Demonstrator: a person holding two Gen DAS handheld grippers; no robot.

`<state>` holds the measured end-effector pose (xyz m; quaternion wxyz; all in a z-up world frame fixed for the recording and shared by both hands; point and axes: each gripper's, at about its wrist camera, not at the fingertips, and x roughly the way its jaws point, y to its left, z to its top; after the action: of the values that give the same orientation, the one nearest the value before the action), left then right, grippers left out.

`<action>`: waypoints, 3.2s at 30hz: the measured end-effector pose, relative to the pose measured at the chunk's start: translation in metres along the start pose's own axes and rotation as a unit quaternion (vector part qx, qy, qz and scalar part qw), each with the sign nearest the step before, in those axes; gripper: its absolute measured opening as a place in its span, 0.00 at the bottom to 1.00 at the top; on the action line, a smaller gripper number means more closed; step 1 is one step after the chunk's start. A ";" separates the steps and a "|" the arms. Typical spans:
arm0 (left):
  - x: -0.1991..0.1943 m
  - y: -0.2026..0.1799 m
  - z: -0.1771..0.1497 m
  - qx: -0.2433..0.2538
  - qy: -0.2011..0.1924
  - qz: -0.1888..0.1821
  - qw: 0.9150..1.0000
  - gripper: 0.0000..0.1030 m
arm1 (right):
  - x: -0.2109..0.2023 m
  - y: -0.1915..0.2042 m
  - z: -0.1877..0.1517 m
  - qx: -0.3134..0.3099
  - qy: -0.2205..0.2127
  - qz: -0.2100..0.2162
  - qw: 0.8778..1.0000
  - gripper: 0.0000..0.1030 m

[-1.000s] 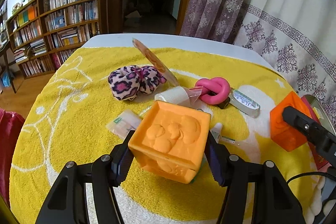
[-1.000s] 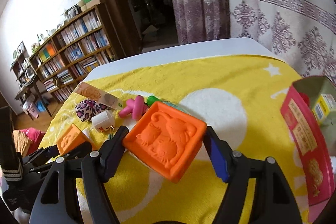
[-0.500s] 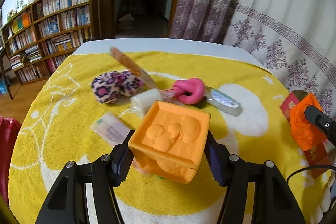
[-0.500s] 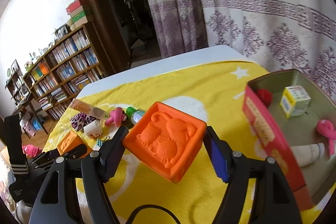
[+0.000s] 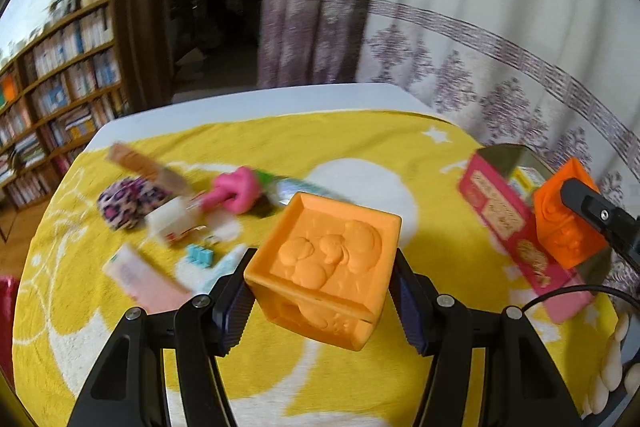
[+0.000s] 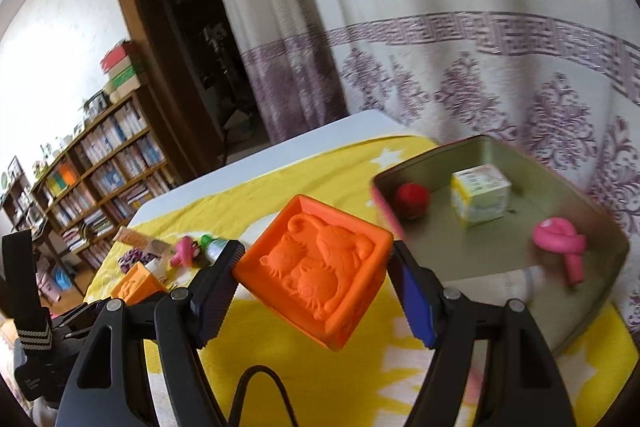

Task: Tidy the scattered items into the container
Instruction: 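Carry both orange cubes over the tin with the left and right tools, then open both tools to drop the orange cubes into the tin, then withdraw both open tools from the tin back over the scattered items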

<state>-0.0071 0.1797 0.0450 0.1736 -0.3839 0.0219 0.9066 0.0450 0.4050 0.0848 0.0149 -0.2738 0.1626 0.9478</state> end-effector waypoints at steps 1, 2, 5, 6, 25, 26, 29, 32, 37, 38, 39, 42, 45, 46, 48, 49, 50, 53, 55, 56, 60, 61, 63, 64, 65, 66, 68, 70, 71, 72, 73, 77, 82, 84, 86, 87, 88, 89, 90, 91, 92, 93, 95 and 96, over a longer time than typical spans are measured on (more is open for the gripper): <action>0.000 -0.009 0.002 0.008 0.000 -0.007 1.000 0.62 | -0.004 -0.006 0.003 0.002 -0.004 -0.004 1.000 0.74; 0.001 -0.017 0.005 0.014 0.000 -0.012 1.000 0.62 | -0.009 -0.013 0.006 0.002 -0.010 -0.011 1.000 0.74; 0.002 -0.040 0.009 0.031 0.000 -0.024 0.999 0.62 | -0.021 -0.032 0.012 0.003 -0.024 -0.029 0.999 0.74; 0.003 -0.046 0.010 0.036 0.001 -0.028 0.999 0.62 | -0.026 -0.040 0.014 0.007 -0.029 -0.036 0.999 0.74; 0.023 -0.158 0.039 0.123 0.003 -0.077 0.989 0.62 | -0.032 -0.129 0.024 0.063 -0.040 -0.089 0.993 0.74; 0.024 -0.165 0.043 0.127 0.001 -0.081 0.989 0.62 | -0.032 -0.131 0.024 0.063 -0.042 -0.092 0.993 0.74; 0.026 -0.183 0.053 0.135 -0.006 -0.095 0.986 0.62 | -0.032 -0.138 0.027 0.064 -0.047 -0.098 0.992 0.74; 0.028 -0.199 0.062 0.143 -0.009 -0.114 0.983 0.62 | -0.033 -0.144 0.028 0.069 -0.048 -0.097 0.992 0.75; 0.031 -0.218 0.069 0.157 -0.024 -0.124 0.979 0.83 | -0.035 -0.158 0.030 0.104 -0.047 -0.084 0.990 0.79; 0.030 -0.218 0.070 0.156 -0.025 -0.128 0.979 0.83 | -0.036 -0.162 0.031 0.112 -0.050 -0.082 0.989 0.80; 0.030 -0.216 0.070 0.153 -0.025 -0.133 0.979 0.83 | -0.037 -0.164 0.031 0.116 -0.051 -0.081 0.989 0.80; 0.029 -0.211 0.070 0.145 -0.025 -0.128 0.981 0.83 | -0.038 -0.166 0.031 0.118 -0.055 -0.088 0.988 0.80; 0.028 -0.201 0.071 0.135 -0.026 -0.120 0.983 0.83 | -0.037 -0.160 0.030 0.108 -0.054 -0.085 0.989 0.80; 0.028 -0.198 0.070 0.131 -0.025 -0.119 0.984 0.83 | -0.036 -0.158 0.030 0.104 -0.053 -0.084 0.990 0.80; 0.027 -0.190 0.068 0.123 -0.023 -0.112 0.986 0.83 | -0.036 -0.153 0.029 0.096 -0.052 -0.082 0.991 0.80; 0.026 -0.186 0.067 0.121 -0.022 -0.109 0.986 0.83 | -0.036 -0.151 0.029 0.094 -0.052 -0.081 0.991 0.80; 0.026 -0.181 0.066 0.116 -0.020 -0.106 0.987 0.83 | -0.036 -0.150 0.029 0.093 -0.052 -0.081 0.991 0.80; 0.024 -0.169 0.063 0.105 -0.017 -0.099 0.989 0.83 | -0.037 -0.144 0.029 0.087 -0.054 -0.079 0.992 0.80; 0.023 -0.160 0.061 0.097 -0.015 -0.096 0.991 0.83 | -0.036 -0.140 0.027 0.083 -0.052 -0.077 0.992 0.80; 0.022 -0.155 0.060 0.092 -0.014 -0.095 0.991 0.83 | -0.036 -0.138 0.027 0.081 -0.051 -0.076 0.993 0.80; 0.020 -0.136 0.056 0.078 -0.009 -0.086 0.993 0.83 | -0.035 -0.122 0.024 0.061 -0.050 -0.071 0.994 0.80; 0.019 -0.133 0.055 0.074 -0.009 -0.085 0.994 0.83 | -0.036 -0.117 0.024 0.055 -0.052 -0.070 0.995 0.80; 0.018 -0.123 0.053 0.066 -0.007 -0.082 0.994 0.83 | -0.038 -0.107 0.023 0.043 -0.057 -0.066 0.995 0.80; 0.016 -0.117 0.052 0.060 -0.007 -0.080 0.995 0.83 | -0.039 -0.103 0.022 0.039 -0.059 -0.065 0.995 0.80; 0.015 -0.111 0.051 0.055 -0.008 -0.079 0.995 0.83 | -0.039 -0.097 0.021 0.034 -0.060 -0.061 0.996 0.80; 0.014 -0.107 0.051 0.052 -0.008 -0.077 0.996 0.83 | -0.039 -0.094 0.020 0.031 -0.060 -0.059 0.996 0.80; 0.011 -0.095 0.049 0.043 -0.008 -0.072 0.996 0.83 | -0.036 -0.086 0.019 0.025 -0.056 -0.054 0.997 0.80; 0.010 -0.084 0.047 0.035 -0.008 -0.067 0.997 0.83 | -0.033 -0.079 0.016 0.024 -0.051 -0.048 0.997 0.80; 0.008 -0.077 0.045 0.031 -0.007 -0.063 0.997 0.83 | -0.032 -0.075 0.015 0.023 -0.049 -0.046 0.997 0.80; 0.007 -0.069 0.044 0.025 -0.007 -0.059 0.998 0.83 | -0.030 -0.071 0.015 0.022 -0.047 -0.043 0.998 0.80; 0.007 -0.064 0.042 0.021 -0.007 -0.056 0.998 0.83 | -0.029 -0.068 0.014 0.022 -0.046 -0.041 0.998 0.80; 0.004 -0.028 0.035 -0.006 -0.002 -0.040 0.999 0.83 | -0.024 -0.049 0.012 0.015 -0.039 -0.029 0.999 0.80; 0.001 0.019 0.024 -0.043 -0.001 -0.013 0.999 0.83 | -0.016 -0.025 0.011 -0.005 -0.029 -0.016 0.999 0.80; 0.001 0.038 0.020 -0.058 -0.001 0.003 0.998 0.83 | -0.011 -0.013 0.010 -0.012 -0.021 -0.006 1.000 0.80; -0.001 0.058 0.015 -0.069 -0.004 0.029 0.997 0.83 | -0.005 -0.003 0.009 -0.016 -0.012 0.003 1.000 0.80; -0.002 0.069 0.013 -0.075 -0.006 0.041 0.996 0.83 | -0.002 0.003 0.008 -0.020 -0.007 0.007 1.000 0.80; -0.003 0.079 0.011 -0.082 -0.008 0.051 0.995 0.83 | 0.001 0.008 0.007 -0.023 -0.004 0.009 1.000 0.80; -0.004 0.090 0.009 -0.090 -0.011 0.059 0.994 0.83 | 0.004 0.014 0.005 -0.027 0.000 0.012 1.000 0.80; -0.005 0.098 0.006 -0.097 -0.012 0.064 0.993 0.83 | 0.009 0.021 0.004 -0.032 0.004 0.014 0.999 0.80; -0.005 0.108 0.004 -0.108 -0.011 0.068 0.992 0.83 | 0.012 0.026 0.002 -0.036 0.009 0.015 0.999 0.80; -0.005 0.116 0.002 -0.116 -0.010 0.070 0.991 0.83 | 0.013 0.031 0.000 -0.039 0.013 0.019 0.999 0.80; -0.006 0.125 0.000 -0.125 -0.010 0.071 0.990 0.83 | 0.015 0.037 -0.002 -0.045 0.018 0.023 0.999 0.80; -0.008 0.139 -0.004 -0.140 -0.008 0.075 0.987 0.83 | 0.016 0.046 -0.005 -0.053 0.024 0.029 0.998 0.80; -0.009 0.144 -0.006 -0.143 -0.007 0.077 0.987 0.83 | 0.015 0.050 -0.006 -0.057 0.025 0.030 0.998 0.80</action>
<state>-0.0449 0.0408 0.0332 0.0468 -0.3960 -0.0802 0.9135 0.0296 0.3546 0.0873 -0.0335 -0.2926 0.1169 0.9485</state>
